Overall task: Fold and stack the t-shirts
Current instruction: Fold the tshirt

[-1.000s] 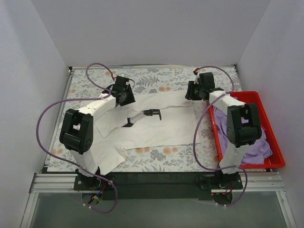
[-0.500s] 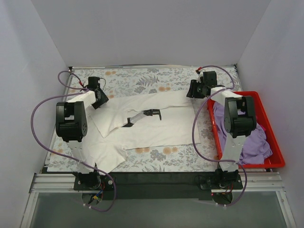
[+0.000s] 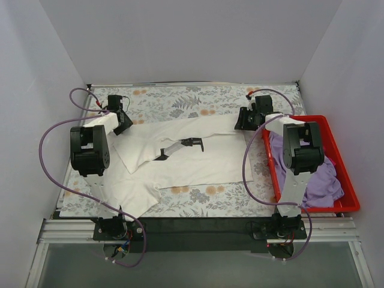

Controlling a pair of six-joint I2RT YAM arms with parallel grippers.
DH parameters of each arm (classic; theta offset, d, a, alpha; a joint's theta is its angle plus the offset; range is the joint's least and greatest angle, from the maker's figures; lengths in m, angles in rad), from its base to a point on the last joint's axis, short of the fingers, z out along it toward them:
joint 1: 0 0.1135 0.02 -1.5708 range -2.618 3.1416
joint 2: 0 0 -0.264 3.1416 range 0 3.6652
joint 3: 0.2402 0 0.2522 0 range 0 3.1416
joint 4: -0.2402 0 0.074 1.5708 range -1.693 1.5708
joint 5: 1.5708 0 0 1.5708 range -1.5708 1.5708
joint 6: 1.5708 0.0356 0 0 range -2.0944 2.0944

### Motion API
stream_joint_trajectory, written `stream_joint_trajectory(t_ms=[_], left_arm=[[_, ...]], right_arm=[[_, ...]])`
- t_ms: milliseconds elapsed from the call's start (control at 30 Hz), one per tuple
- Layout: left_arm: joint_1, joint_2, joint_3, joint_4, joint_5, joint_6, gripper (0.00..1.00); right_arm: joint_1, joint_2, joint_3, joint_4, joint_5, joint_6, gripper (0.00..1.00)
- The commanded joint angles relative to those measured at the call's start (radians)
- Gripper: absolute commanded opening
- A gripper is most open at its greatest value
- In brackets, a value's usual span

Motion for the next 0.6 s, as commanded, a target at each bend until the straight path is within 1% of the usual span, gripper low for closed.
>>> stream_joint_trajectory(t_ms=[0,100,133,167,300,333,367,567], left_arm=[[0.004,0.018,0.004,-0.005,-0.026,0.011,0.42],[0.01,0.024,0.003,-0.005,-0.029,0.011,0.41],[0.01,0.027,0.002,-0.005,-0.031,0.011,0.41],[0.013,0.029,0.007,-0.005,-0.032,0.011,0.4],[0.02,0.056,0.017,-0.005,-0.038,0.024,0.39],[0.022,0.063,0.023,-0.006,-0.041,0.028,0.39],[0.025,0.072,0.028,-0.009,-0.046,0.03,0.38],[0.048,0.107,0.077,-0.035,-0.069,0.047,0.38]], right_arm=[[-0.001,-0.056,-0.025,-0.007,-0.032,-0.02,0.41],[0.001,-0.064,-0.037,-0.01,-0.033,-0.035,0.37],[0.001,-0.064,-0.039,-0.013,-0.029,-0.038,0.32],[-0.001,-0.061,-0.039,-0.015,-0.018,-0.039,0.31],[-0.002,-0.047,-0.034,-0.029,0.008,-0.041,0.18],[-0.002,-0.041,-0.026,-0.032,0.028,-0.041,0.07],[-0.002,-0.038,-0.02,-0.048,0.04,-0.038,0.02],[-0.022,-0.039,0.006,-0.096,0.123,-0.038,0.01]])
